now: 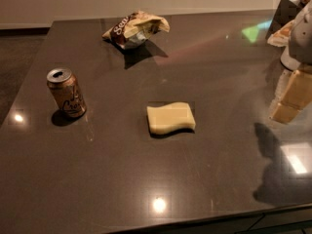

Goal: Move brown chip bag near orange can

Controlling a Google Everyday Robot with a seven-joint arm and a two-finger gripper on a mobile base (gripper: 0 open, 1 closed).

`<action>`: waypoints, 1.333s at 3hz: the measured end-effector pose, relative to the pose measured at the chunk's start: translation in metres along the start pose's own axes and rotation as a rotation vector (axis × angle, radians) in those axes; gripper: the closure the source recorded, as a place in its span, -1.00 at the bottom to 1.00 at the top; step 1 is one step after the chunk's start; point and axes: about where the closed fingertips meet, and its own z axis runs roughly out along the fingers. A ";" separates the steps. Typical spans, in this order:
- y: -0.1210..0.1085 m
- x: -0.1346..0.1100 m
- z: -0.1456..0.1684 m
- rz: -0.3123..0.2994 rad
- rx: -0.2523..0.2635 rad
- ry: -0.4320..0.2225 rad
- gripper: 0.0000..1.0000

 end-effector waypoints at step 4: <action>-0.135 -0.126 0.083 0.139 0.127 -0.274 -1.00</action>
Offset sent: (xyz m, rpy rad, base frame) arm 0.1290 0.0686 -0.0089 0.2172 -0.1801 -0.1007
